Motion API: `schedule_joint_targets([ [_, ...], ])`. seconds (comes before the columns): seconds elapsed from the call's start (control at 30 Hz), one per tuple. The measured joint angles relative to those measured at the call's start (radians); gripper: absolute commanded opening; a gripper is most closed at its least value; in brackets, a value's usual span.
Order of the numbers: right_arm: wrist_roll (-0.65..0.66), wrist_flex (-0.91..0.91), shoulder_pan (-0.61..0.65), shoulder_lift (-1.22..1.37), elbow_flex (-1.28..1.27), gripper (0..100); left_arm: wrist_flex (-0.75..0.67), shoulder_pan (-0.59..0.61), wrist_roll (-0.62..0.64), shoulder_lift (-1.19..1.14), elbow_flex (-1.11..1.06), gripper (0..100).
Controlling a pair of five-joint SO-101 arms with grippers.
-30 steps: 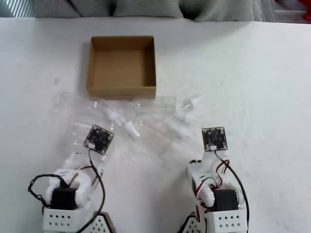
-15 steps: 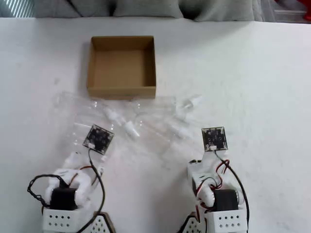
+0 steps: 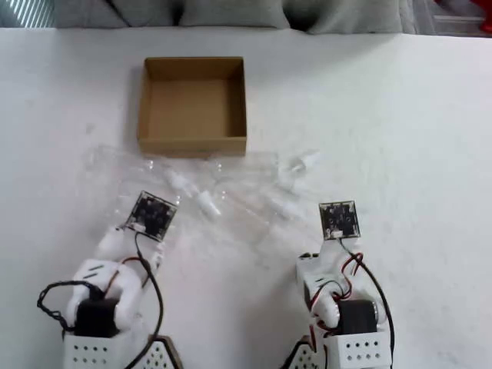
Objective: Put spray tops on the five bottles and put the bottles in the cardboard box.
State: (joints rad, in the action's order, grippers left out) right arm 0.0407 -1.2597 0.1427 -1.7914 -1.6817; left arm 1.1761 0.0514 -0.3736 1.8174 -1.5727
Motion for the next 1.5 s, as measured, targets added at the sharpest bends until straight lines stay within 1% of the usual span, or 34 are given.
schedule_joint_targets([
  [0.2,0.0,0.0,0.0,0.0,0.0,2.0,0.124,0.003,0.015,0.006,0.252,2],
  [0.33,0.0,0.0,0.0,0.0,0.0,2.0,0.141,0.081,0.052,0.005,0.361,2],
  [0.4,0.0,0.0,0.0,0.0,0.0,2.0,0.141,0.12,0.058,-0.043,0.399,2],
  [0.57,0.0,0.0,0.0,0.0,0.0,2.0,0.141,0.163,0.075,-0.29,0.5,2],
  [0.77,0.0,0.0,0.0,0.0,0.0,2.0,0.164,0.164,0.189,-0.644,0.632,2],
  [0.87,0.0,0.0,0.0,0.0,0.0,2.0,0.173,0.164,0.244,-0.756,0.677,2],
  [1.0,0.0,0.0,0.0,0.0,0.0,2.0,0.173,0.164,0.282,-0.87,0.689,3],
  [1.07,0.0,0.0,0.0,0.0,0.0,2.0,0.173,0.164,0.298,-0.918,0.689,7],
  [1.17,0.0,0.0,0.0,0.0,0.0,2.0,0.173,0.164,0.307,-0.971,0.689,19],
  [1.23,0.0,0.0,0.0,0.0,0.0,2.0,0.173,0.164,0.307,-0.991,0.689,24],
  [1.37,0.0,0.0,0.0,0.0,0.0,2.0,0.167,0.164,0.347,-0.996,0.689,26],
  [1.43,0.0,0.0,0.0,0.0,0.0,2.0,0.135,0.164,0.379,-0.996,0.687,26],
  [1.5,0.0,0.0,0.0,0.0,0.0,2.0,0.074,0.166,0.404,-0.996,0.655,26],
])
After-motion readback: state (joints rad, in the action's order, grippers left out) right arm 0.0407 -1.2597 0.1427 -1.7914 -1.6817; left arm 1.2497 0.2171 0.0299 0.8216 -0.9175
